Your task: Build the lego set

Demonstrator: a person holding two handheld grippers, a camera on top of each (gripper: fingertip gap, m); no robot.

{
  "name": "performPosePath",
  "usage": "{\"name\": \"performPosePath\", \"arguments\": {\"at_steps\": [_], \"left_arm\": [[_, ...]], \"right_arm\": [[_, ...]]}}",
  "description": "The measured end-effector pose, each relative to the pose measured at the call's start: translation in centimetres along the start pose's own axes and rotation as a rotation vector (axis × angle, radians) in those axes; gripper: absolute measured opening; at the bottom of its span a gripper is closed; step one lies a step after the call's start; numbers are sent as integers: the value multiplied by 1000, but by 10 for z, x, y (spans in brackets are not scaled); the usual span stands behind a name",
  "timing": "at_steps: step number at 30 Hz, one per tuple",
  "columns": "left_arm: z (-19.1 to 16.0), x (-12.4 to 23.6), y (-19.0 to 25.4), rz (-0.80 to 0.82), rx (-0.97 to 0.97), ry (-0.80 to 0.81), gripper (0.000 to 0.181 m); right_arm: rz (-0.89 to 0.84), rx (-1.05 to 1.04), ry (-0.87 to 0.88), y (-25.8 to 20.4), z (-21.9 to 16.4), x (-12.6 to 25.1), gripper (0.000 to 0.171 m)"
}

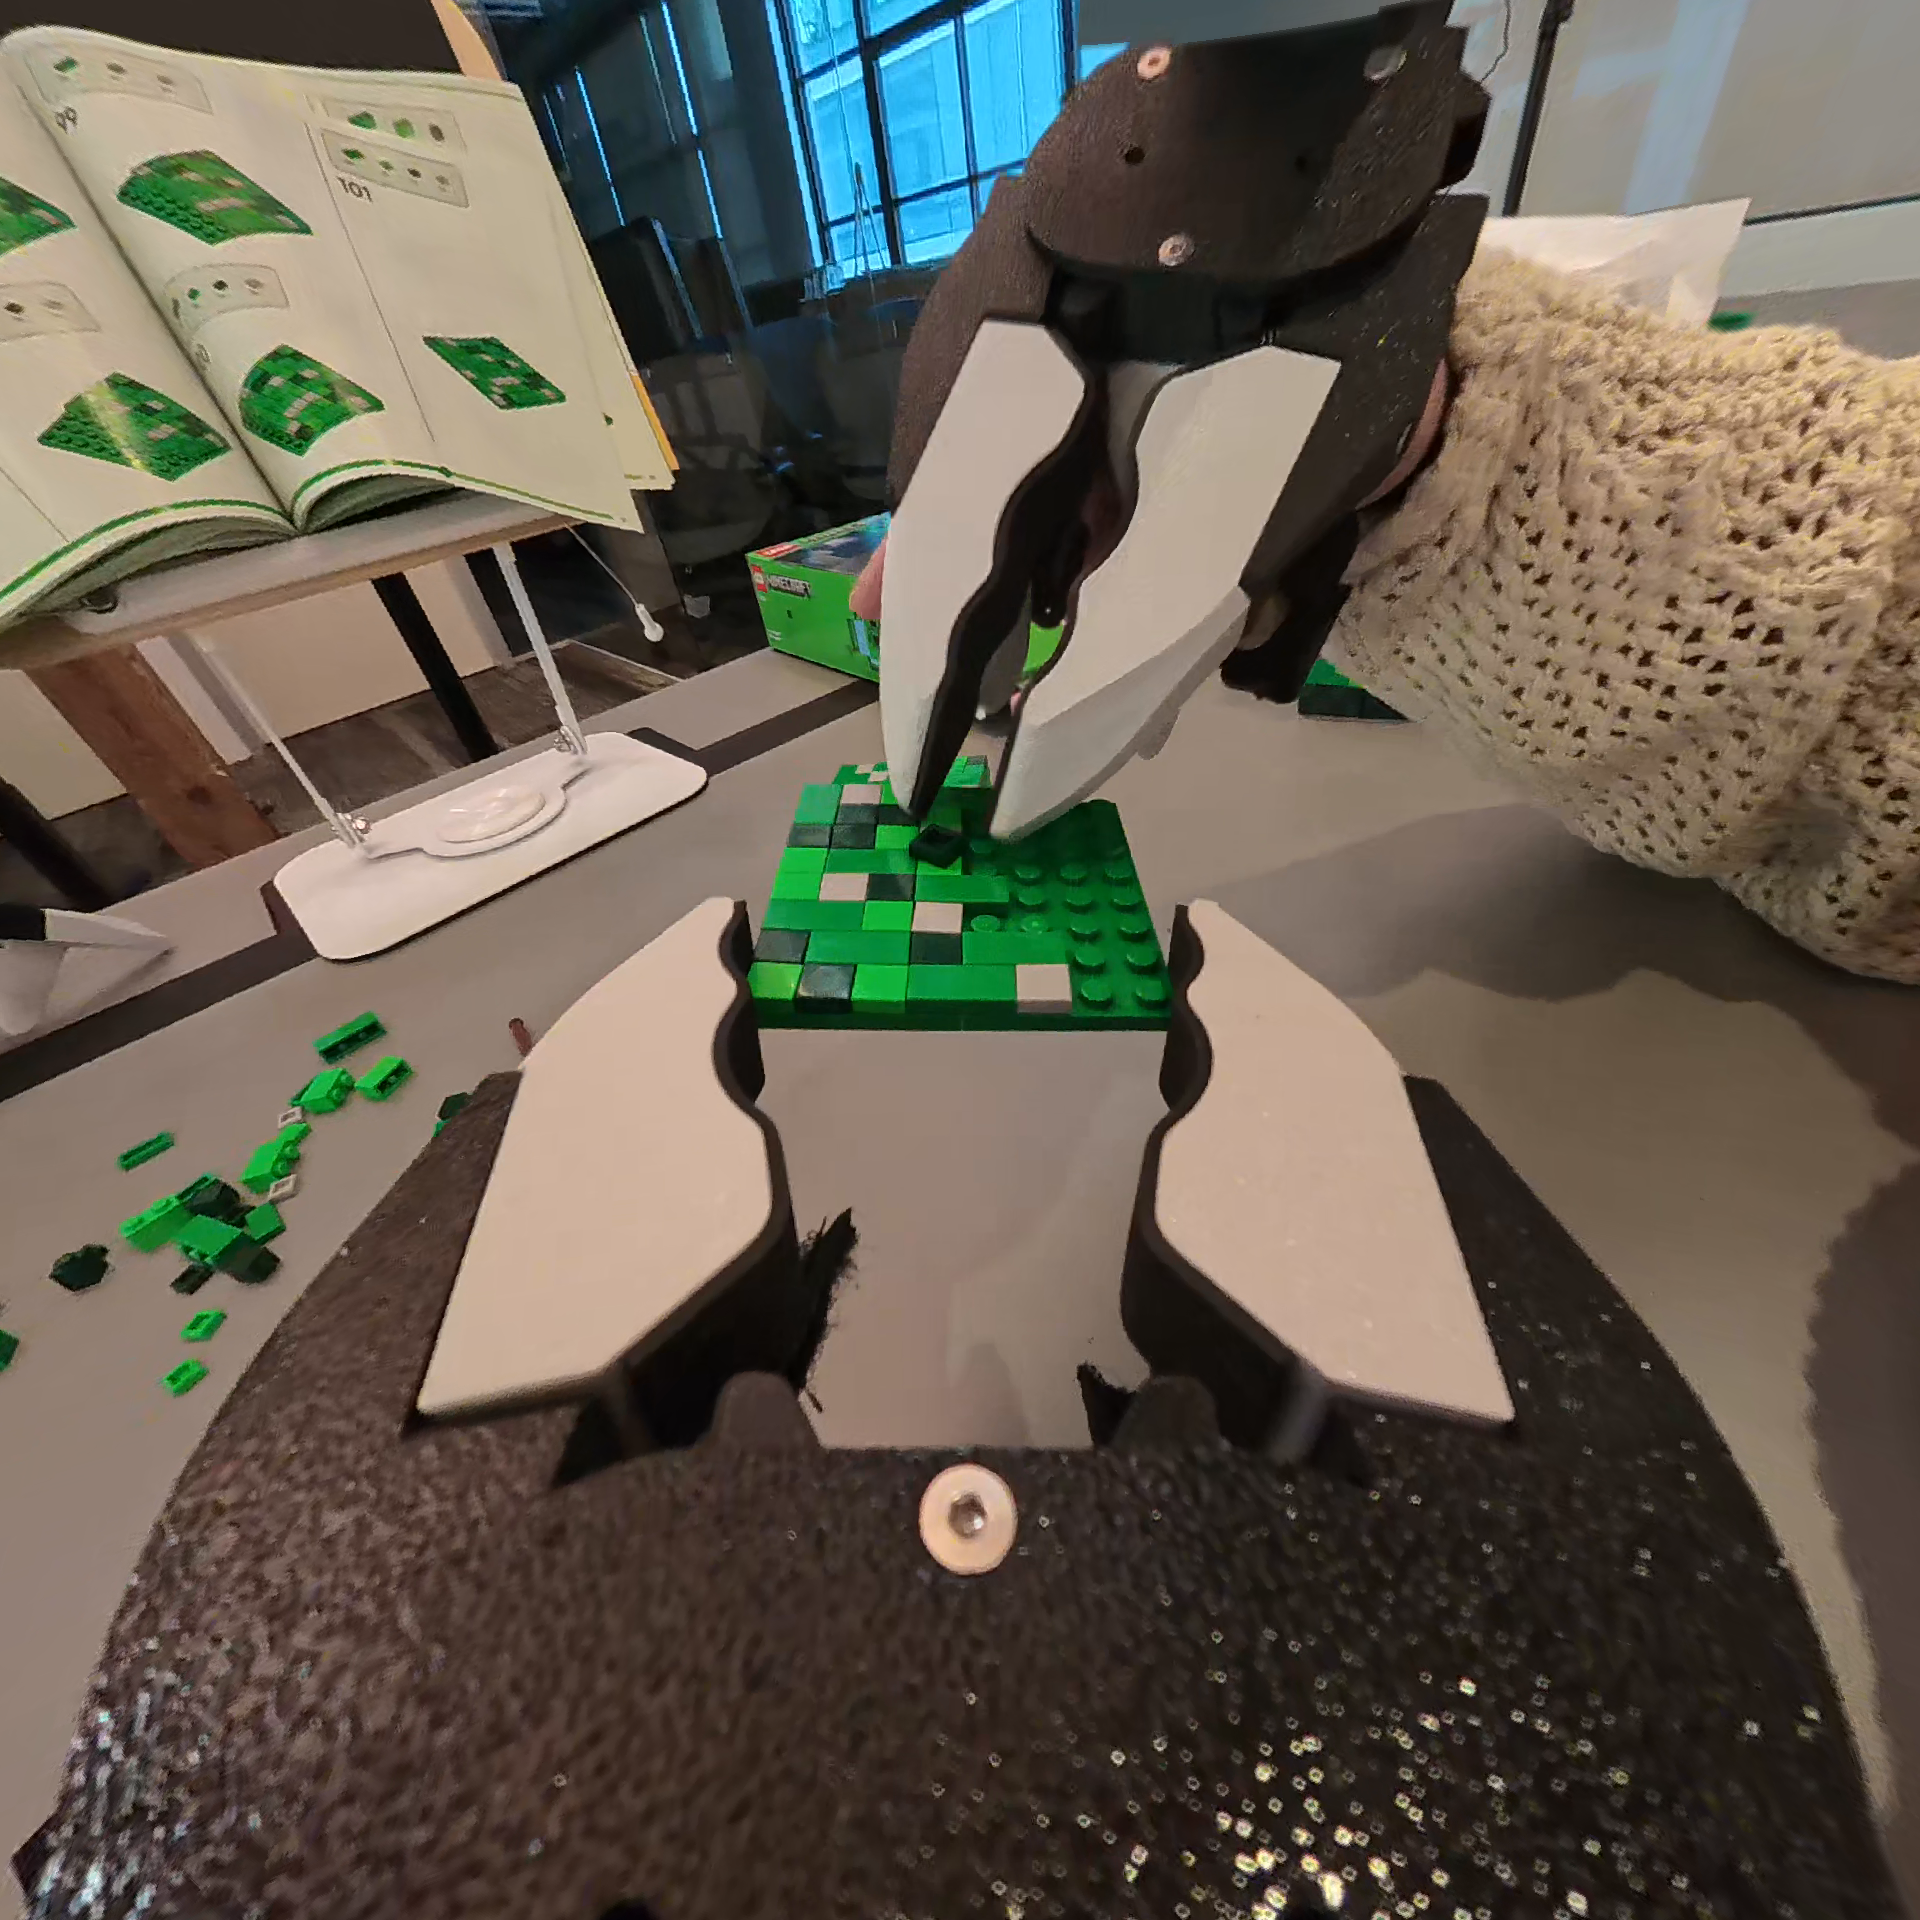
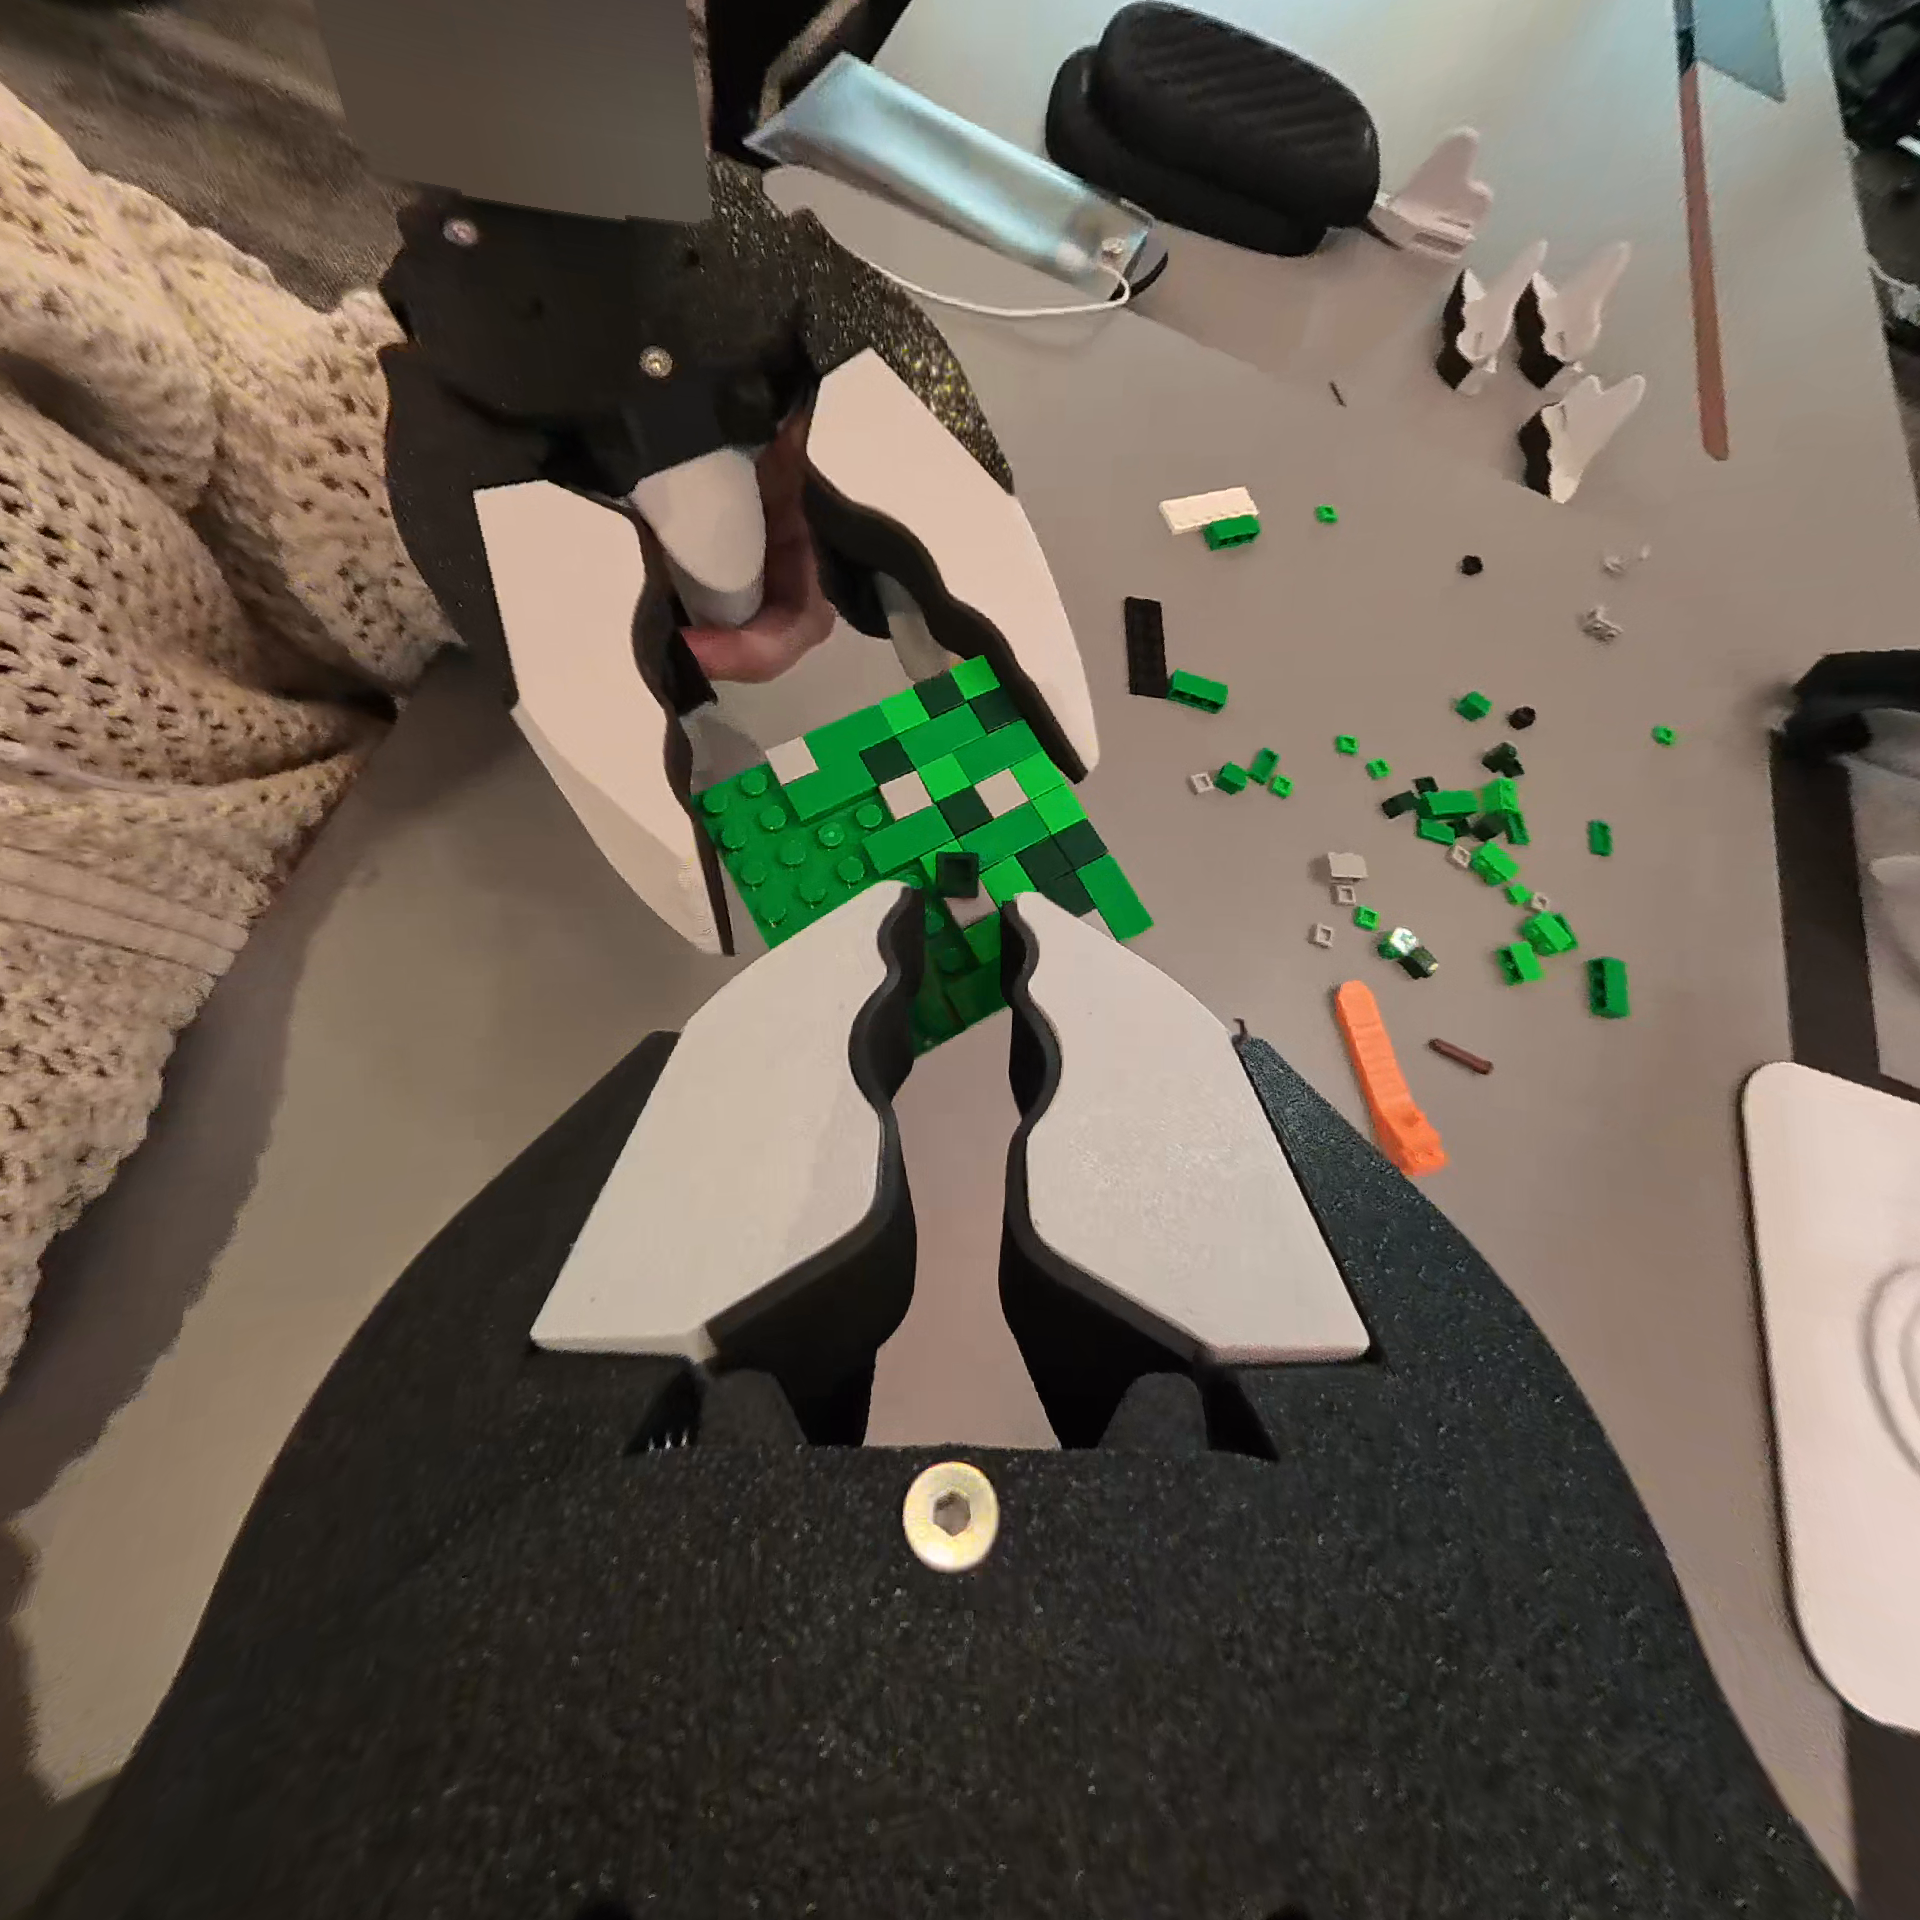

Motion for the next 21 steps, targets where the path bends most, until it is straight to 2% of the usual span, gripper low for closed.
{"name": "performPosePath", "arguments": {"at_steps": [8, 14, 21], "left_arm": [[-2, -2, 2, -9, -5, -9, 75], [-5, -5, 2, -8, -7, -43, 75], [-11, -12, 2, 4, -3, -85, 75]], "right_arm": [[21, 21, -2, -3, 0, -3, 8], [58, 105, -86, -2, -1, -1, 7], [177, 328, -502, -7, -6, 6, 7]]}}
Point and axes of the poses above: each gripper's, where its closed fingertips meet, x back along the fingers, z out of its top, y = z × x across the jaws, the point moved 5 cm from there along x, back along the fingers, and after that the axes turned 15 degrees about -z, right-handed, at the moved point
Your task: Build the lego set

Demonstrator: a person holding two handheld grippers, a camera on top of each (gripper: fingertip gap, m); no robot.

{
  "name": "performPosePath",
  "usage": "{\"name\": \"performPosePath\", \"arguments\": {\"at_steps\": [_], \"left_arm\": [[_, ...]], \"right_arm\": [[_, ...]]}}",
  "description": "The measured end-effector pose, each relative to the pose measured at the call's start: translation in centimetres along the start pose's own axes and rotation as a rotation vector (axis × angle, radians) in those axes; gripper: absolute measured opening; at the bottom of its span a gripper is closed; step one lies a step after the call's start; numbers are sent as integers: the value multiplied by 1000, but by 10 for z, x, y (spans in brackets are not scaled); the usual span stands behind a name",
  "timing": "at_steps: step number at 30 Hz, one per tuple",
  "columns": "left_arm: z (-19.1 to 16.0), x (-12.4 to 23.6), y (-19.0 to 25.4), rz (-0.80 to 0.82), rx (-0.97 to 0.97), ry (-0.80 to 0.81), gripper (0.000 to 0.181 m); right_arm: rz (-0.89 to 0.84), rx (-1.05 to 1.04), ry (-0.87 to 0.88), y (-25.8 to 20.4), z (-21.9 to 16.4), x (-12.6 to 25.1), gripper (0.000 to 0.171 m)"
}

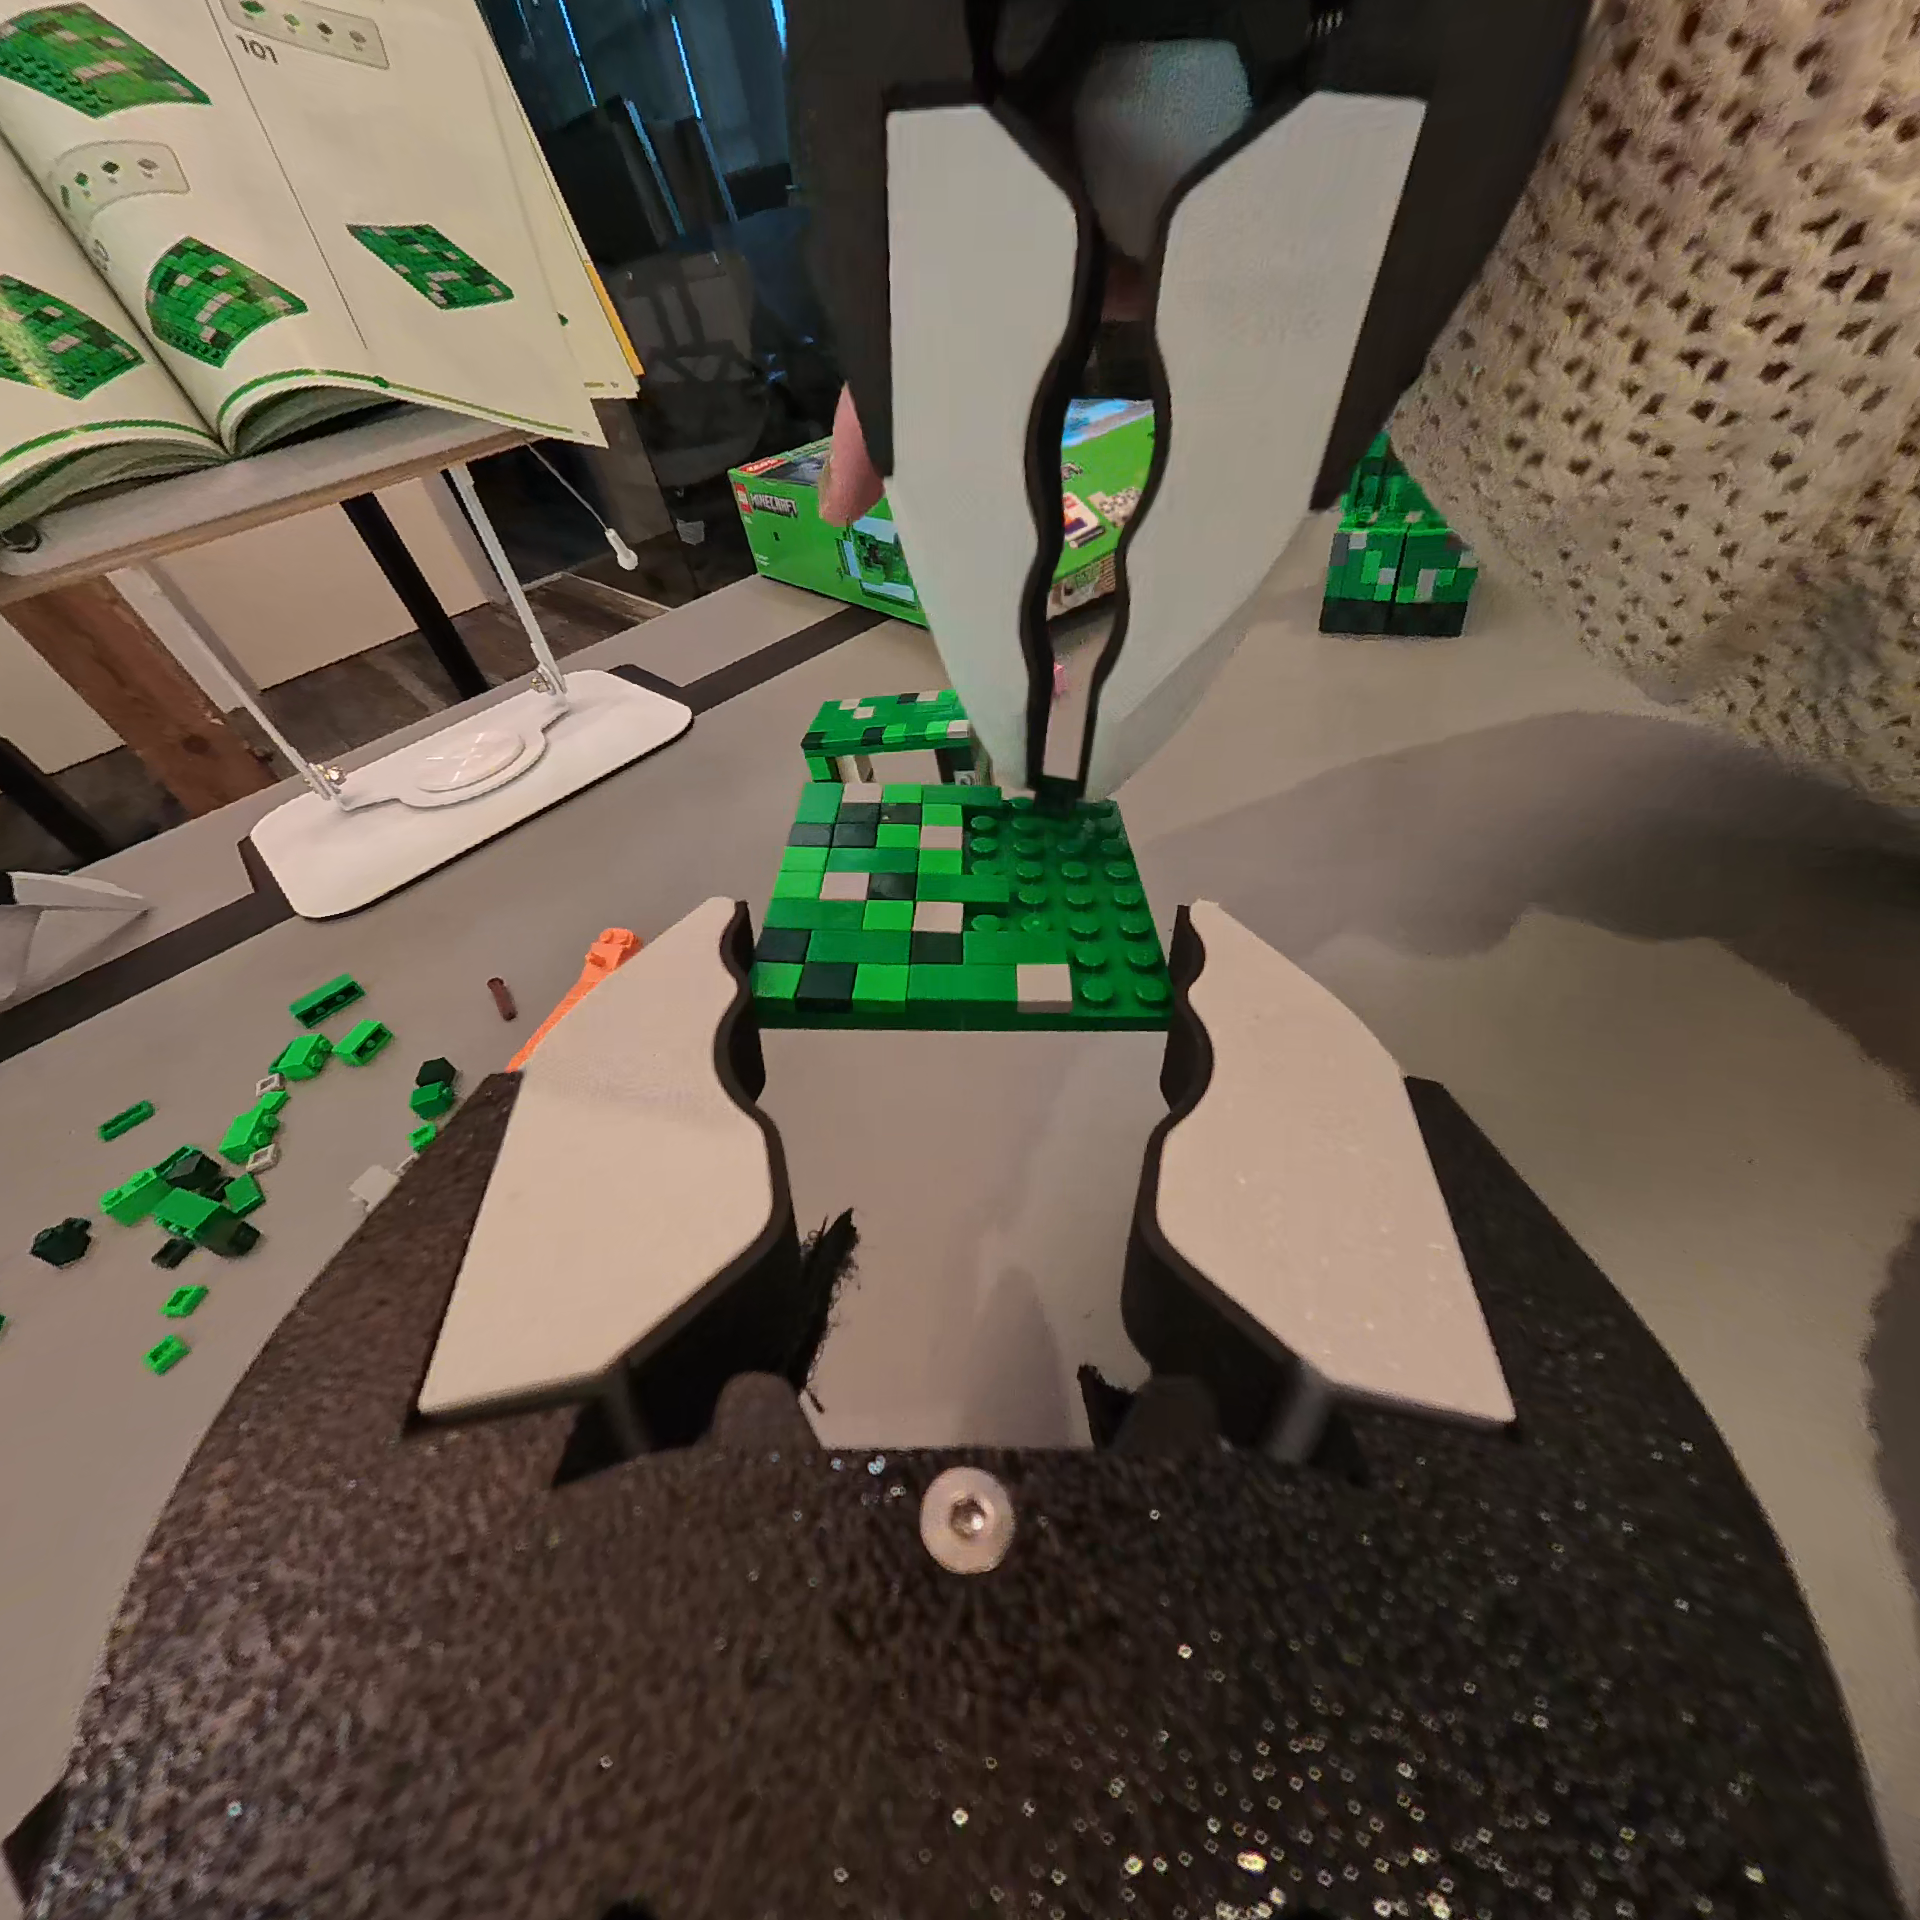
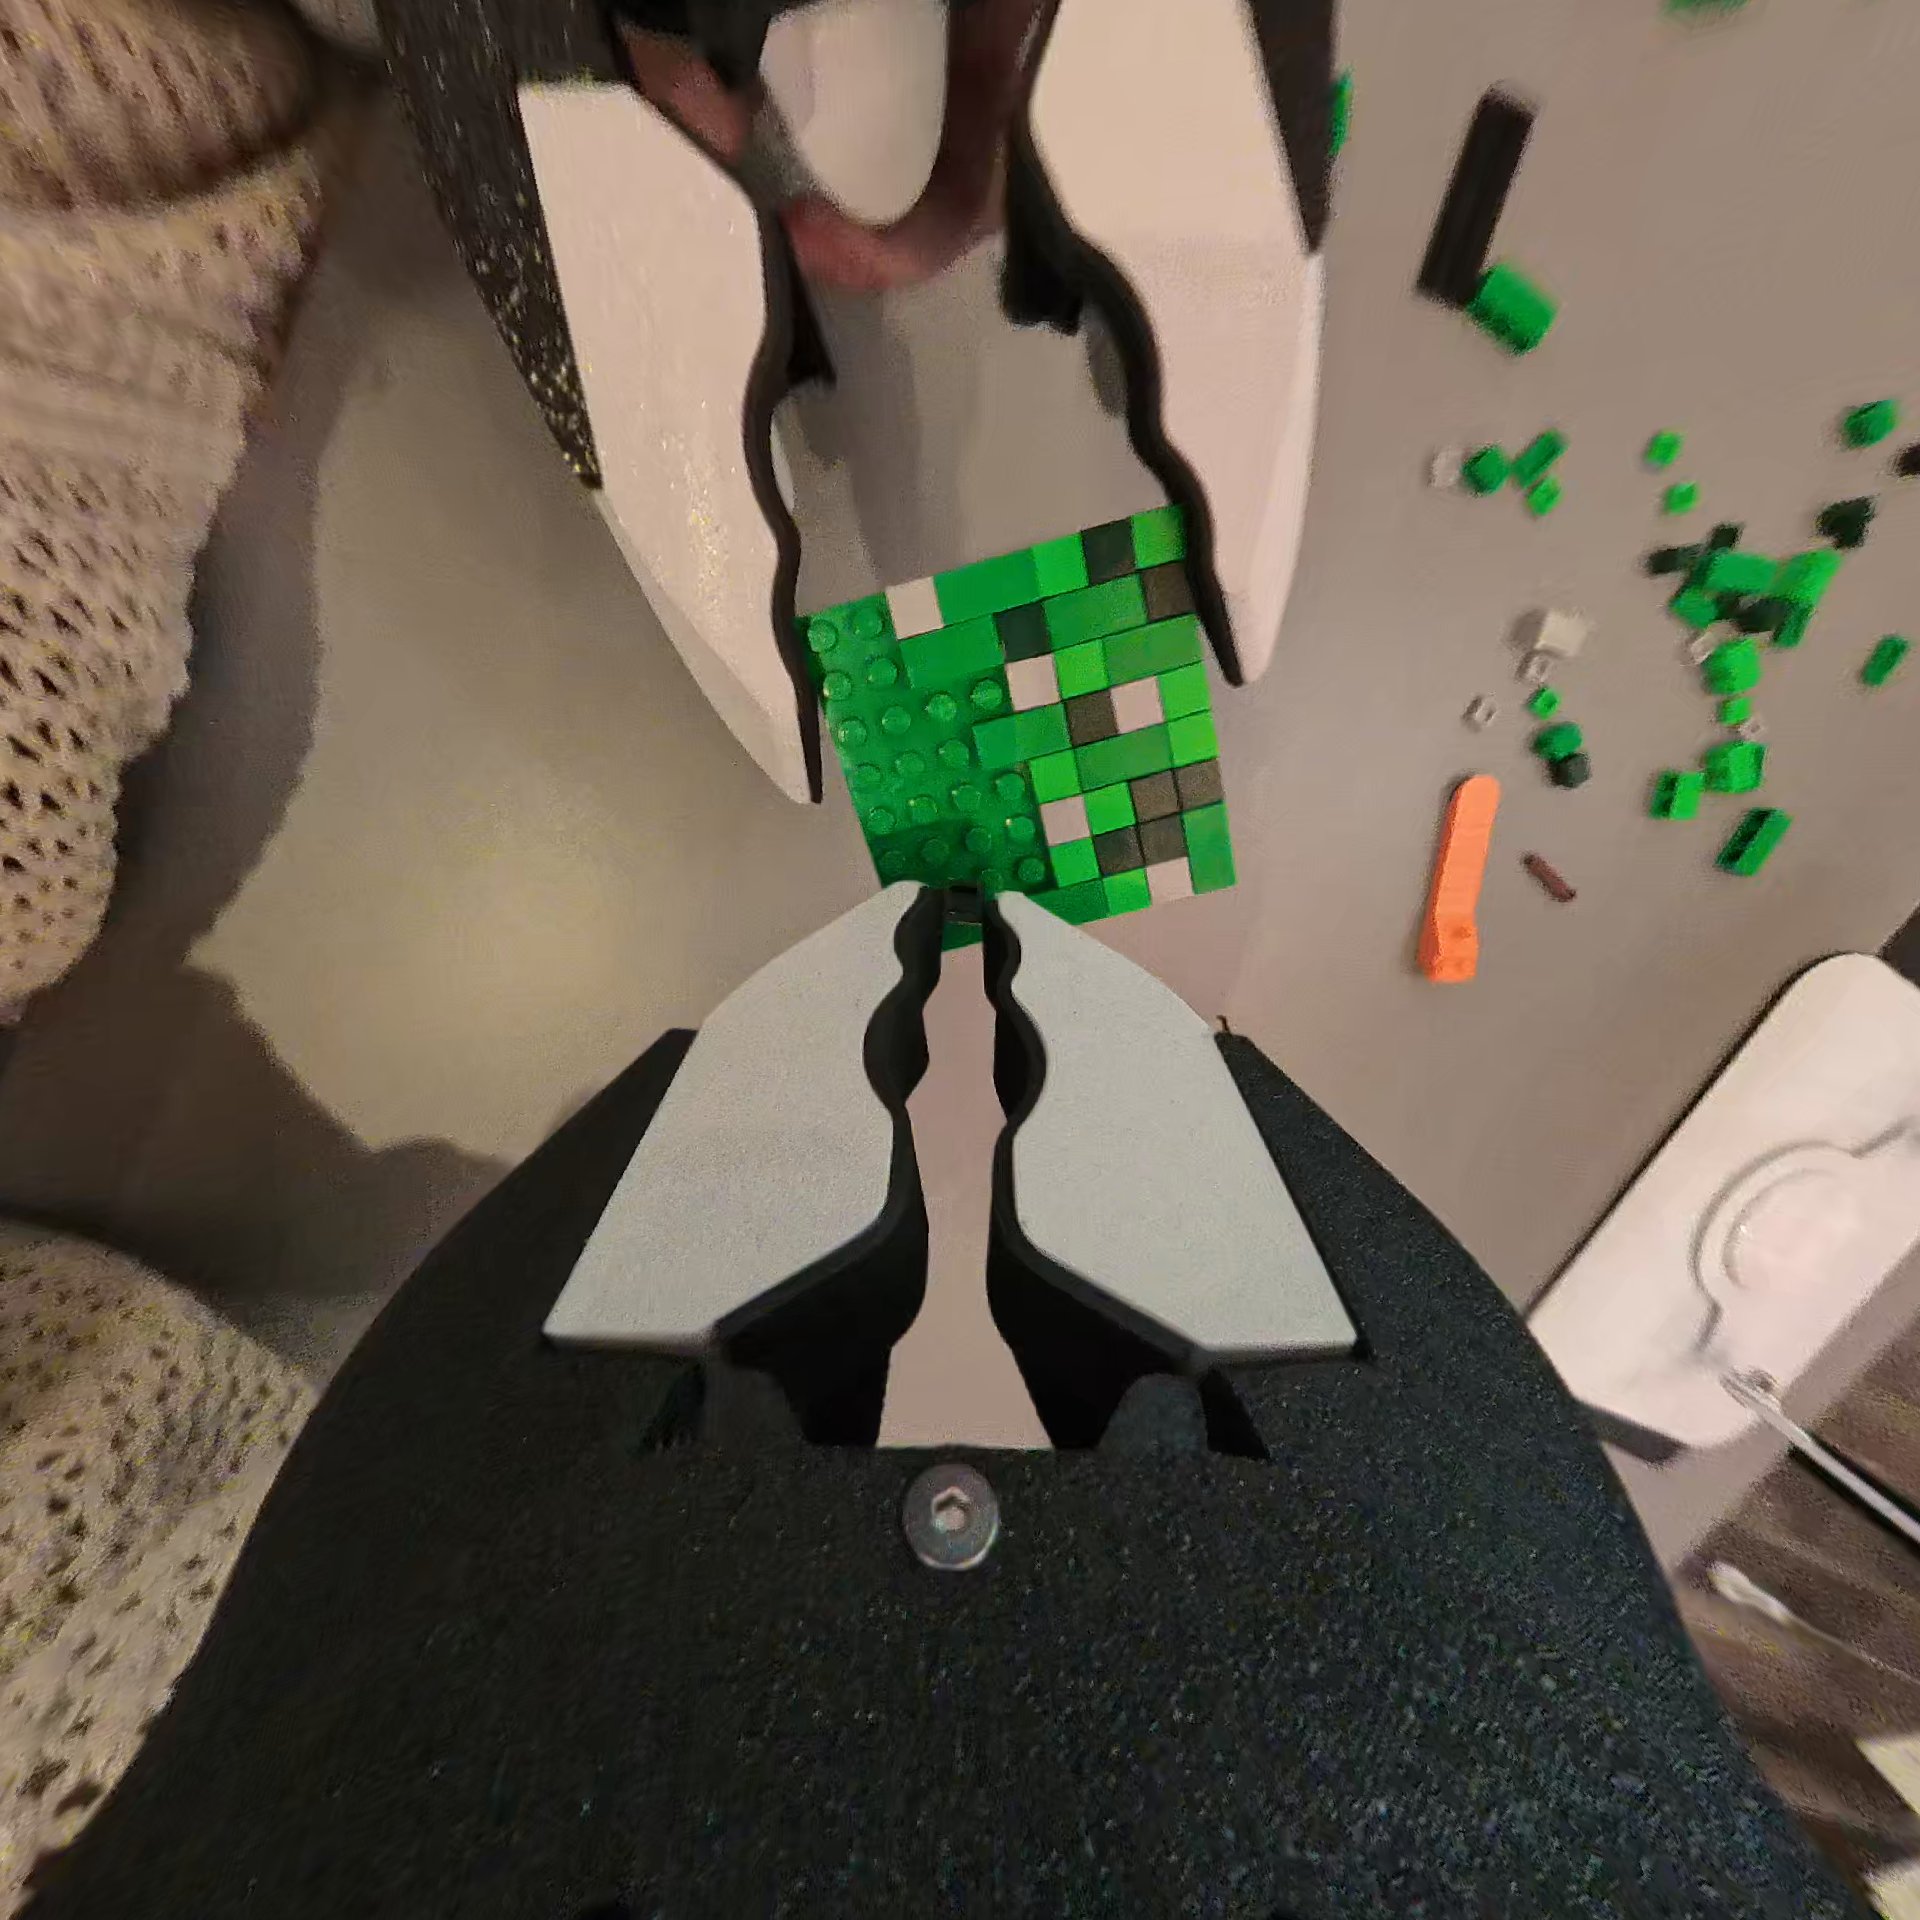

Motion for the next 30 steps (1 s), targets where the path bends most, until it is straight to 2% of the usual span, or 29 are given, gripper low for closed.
{"name": "performPosePath", "arguments": {"at_steps": [6, 10, 13, 16, 22, 26, 30], "left_arm": [[-3, -4, 1, -13, 7, -11, 75], [-3, -7, 5, -31, 8, -4, 75], [-4, -8, 4, -25, 7, 2, 75], [-2, -5, 4, -36, 28, 36, 75], [2, 1, 5, -97, 58, 103, 75], [3, 1, 4, -96, 65, 116, 75], [5, 0, 7, -110, 58, 116, 75]], "right_arm": [[33, 109, -178, -6, 8, -7, 7], [47, 145, -193, -9, 18, -11, 8], [19, 135, -176, -7, 21, -10, 17], [-20, 65, -59, -1, 17, 0, 20], [-56, -144, 346, -4, 2, 21, 18], [-34, -260, 399, -11, -11, 20, 16], [-73, -286, 467, -15, -13, 19, 13]]}}
Point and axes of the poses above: each gripper's, where its closed fingertips meet, x back along the fingers, z out of its top, y = z × x across the jaws, the point moved 5 cm from there along x, back along the fingers, and after that the axes turned 15 degrees about -z, right-handed, at the moved point
